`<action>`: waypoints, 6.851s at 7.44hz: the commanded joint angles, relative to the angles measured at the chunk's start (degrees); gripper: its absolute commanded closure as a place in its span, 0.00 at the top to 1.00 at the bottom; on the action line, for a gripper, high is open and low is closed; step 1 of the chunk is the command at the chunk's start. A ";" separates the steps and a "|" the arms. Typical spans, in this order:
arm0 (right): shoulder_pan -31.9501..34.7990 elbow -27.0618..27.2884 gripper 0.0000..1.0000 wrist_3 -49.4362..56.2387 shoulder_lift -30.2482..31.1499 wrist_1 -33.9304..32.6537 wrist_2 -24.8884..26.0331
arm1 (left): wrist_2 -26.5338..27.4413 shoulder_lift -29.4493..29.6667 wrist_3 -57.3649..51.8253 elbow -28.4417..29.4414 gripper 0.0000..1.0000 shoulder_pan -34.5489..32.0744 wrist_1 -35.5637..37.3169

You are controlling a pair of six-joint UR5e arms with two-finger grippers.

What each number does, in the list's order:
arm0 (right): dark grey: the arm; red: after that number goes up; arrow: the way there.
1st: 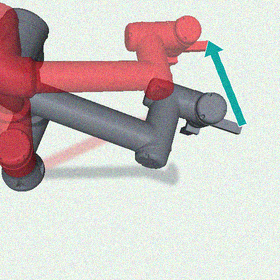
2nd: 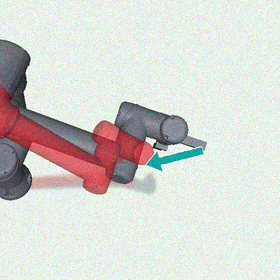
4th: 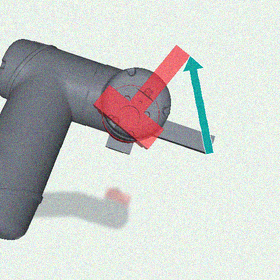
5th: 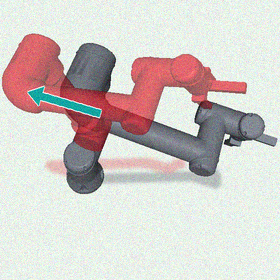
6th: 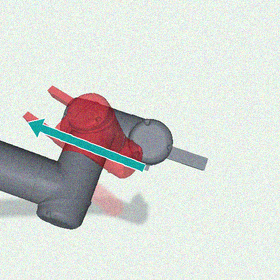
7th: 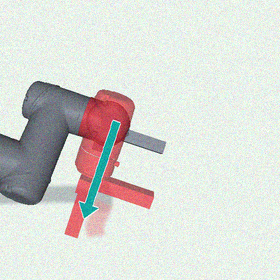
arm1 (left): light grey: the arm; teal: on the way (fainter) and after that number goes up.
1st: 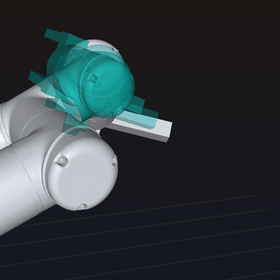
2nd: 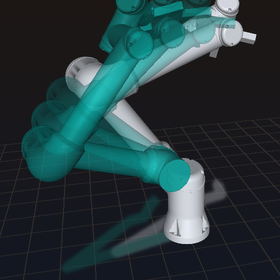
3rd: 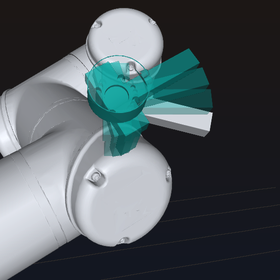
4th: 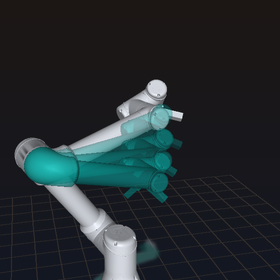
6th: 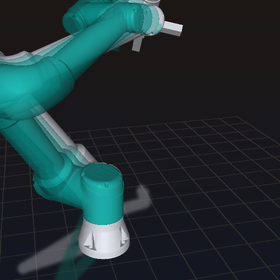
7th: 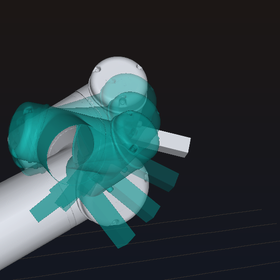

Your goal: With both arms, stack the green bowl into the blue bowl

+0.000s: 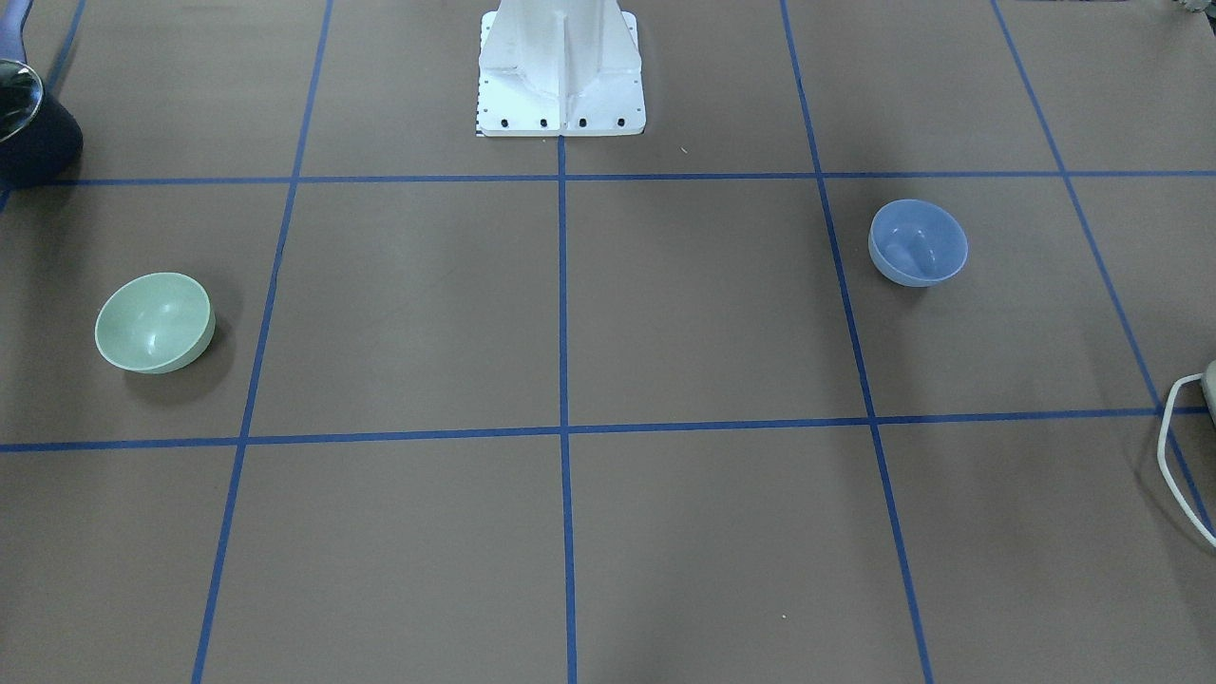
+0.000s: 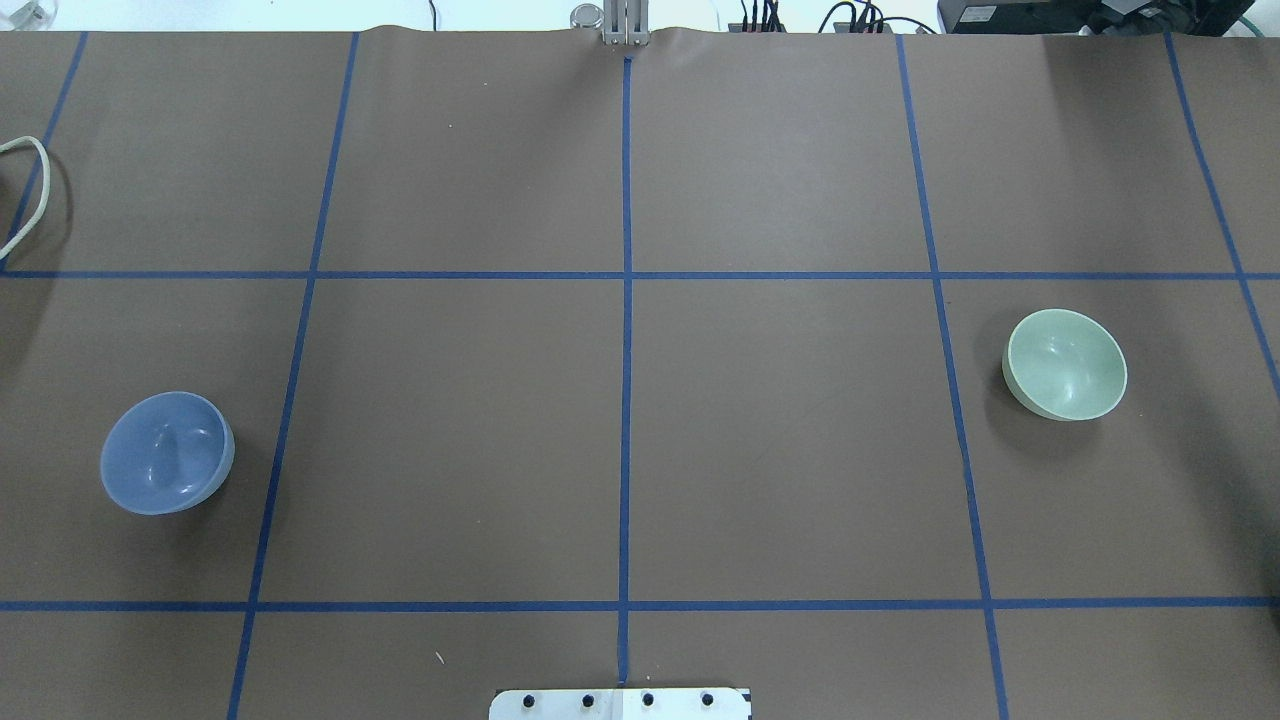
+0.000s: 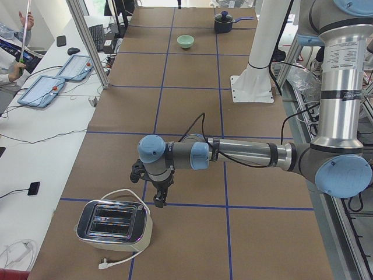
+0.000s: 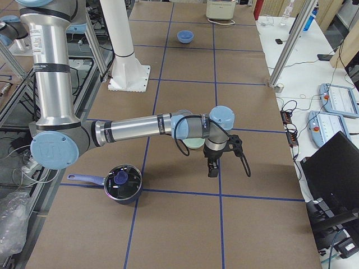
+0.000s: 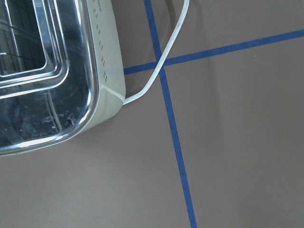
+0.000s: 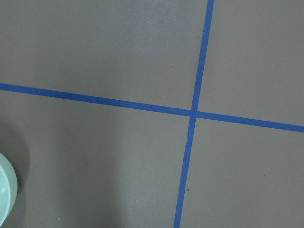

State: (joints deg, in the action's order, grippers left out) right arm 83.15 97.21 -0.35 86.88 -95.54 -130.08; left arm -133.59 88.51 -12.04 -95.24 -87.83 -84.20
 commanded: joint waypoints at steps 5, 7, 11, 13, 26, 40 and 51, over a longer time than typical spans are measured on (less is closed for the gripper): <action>-2.88 0.26 1.00 0.00 -1.72 0.00 0.18 | 0.35 -1.48 10.10 -7.14 0.99 0.81 0.35; -2.99 1.83 1.00 -0.26 -1.63 0.00 -4.36 | 0.09 -1.76 15.62 -9.78 0.99 4.48 -0.26; -5.80 6.14 1.00 -4.82 -1.37 0.00 -9.84 | 0.09 -6.94 48.23 -10.94 0.99 22.29 -27.25; -7.73 6.67 1.00 -5.70 2.65 6.71 -9.85 | 0.79 -6.94 59.02 -10.50 0.99 30.84 -34.52; -20.65 -4.92 0.95 -23.64 7.52 38.50 -5.89 | 2.55 -8.61 61.35 -4.70 0.78 35.88 -45.62; -23.29 -8.44 0.38 -23.91 2.77 38.50 -4.22 | 2.55 -8.26 61.35 -4.43 0.08 37.55 -45.79; -20.13 -1.80 0.00 -23.99 -3.37 25.63 -5.71 | -1.93 4.88 69.34 -12.40 0.00 37.11 -27.42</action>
State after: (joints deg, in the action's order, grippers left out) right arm 62.39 92.11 -24.33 85.40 -63.36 -135.60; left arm -134.55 88.65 56.90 -104.00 -50.58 -121.38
